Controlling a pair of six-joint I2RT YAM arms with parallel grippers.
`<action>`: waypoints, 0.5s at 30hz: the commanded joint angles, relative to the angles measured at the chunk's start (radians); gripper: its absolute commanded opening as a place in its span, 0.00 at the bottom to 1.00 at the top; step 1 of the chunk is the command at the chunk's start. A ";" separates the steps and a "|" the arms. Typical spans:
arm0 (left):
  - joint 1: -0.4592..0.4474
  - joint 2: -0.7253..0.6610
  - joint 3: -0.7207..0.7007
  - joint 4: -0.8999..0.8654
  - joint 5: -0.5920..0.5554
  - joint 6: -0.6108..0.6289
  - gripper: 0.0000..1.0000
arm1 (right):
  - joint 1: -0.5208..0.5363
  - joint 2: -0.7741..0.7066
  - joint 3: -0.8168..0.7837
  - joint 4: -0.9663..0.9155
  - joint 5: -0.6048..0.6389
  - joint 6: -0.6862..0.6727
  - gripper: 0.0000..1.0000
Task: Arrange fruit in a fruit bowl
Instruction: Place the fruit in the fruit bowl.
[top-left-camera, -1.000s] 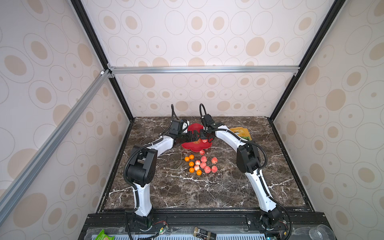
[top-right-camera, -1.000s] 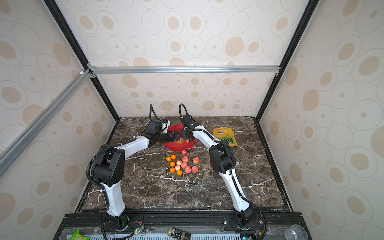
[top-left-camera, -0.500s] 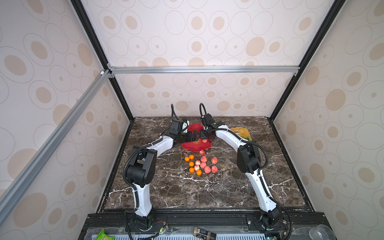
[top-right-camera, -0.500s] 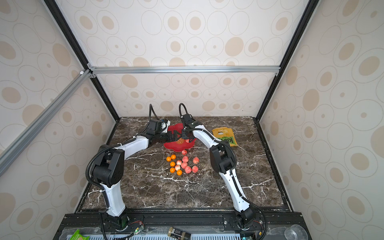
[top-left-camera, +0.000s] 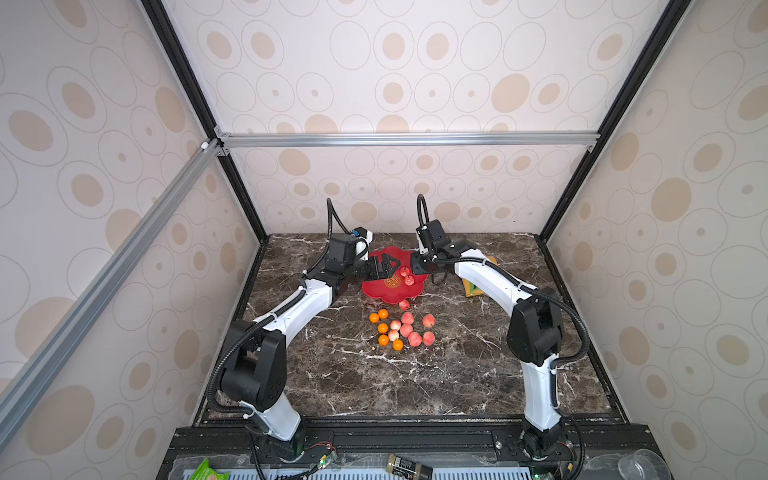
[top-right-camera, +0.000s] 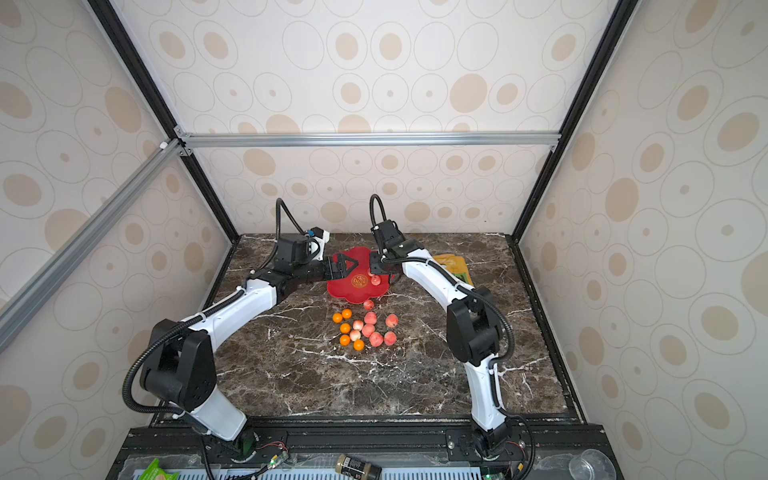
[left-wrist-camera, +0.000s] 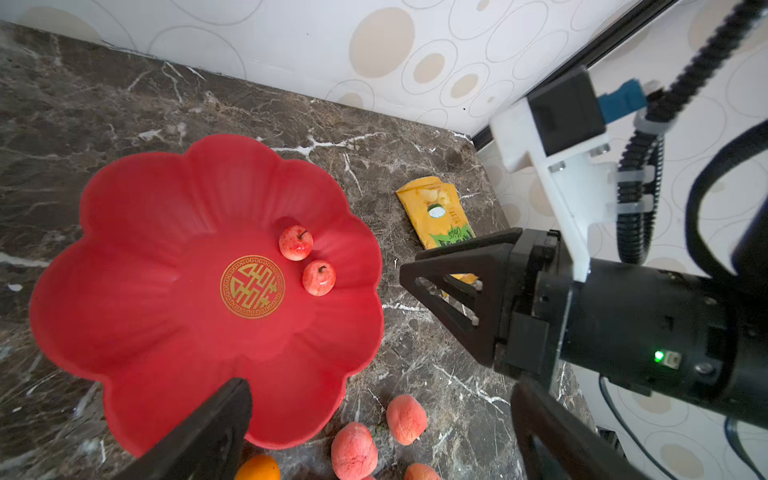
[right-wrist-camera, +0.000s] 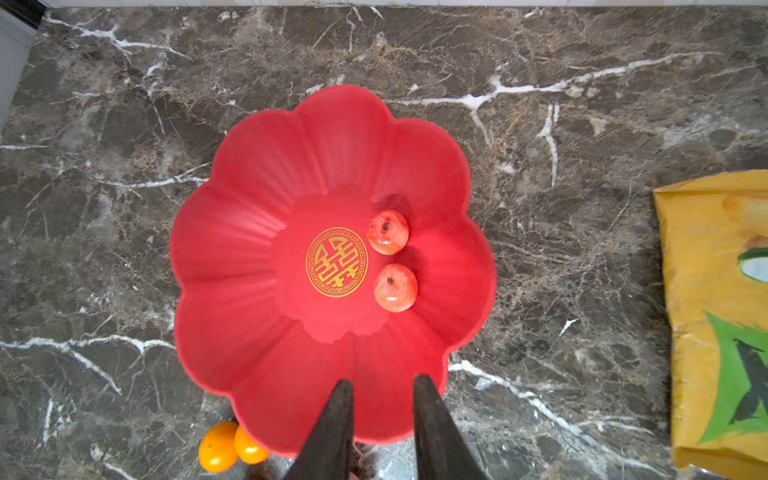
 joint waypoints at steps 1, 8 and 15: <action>-0.013 -0.054 -0.047 0.004 -0.012 -0.037 0.98 | 0.005 -0.058 -0.085 0.019 -0.016 -0.010 0.27; -0.034 -0.153 -0.141 0.023 -0.061 -0.083 0.98 | 0.036 -0.137 -0.203 0.026 -0.042 -0.057 0.27; -0.037 -0.276 -0.279 0.061 -0.090 -0.109 0.98 | 0.073 -0.157 -0.266 0.023 -0.098 -0.121 0.27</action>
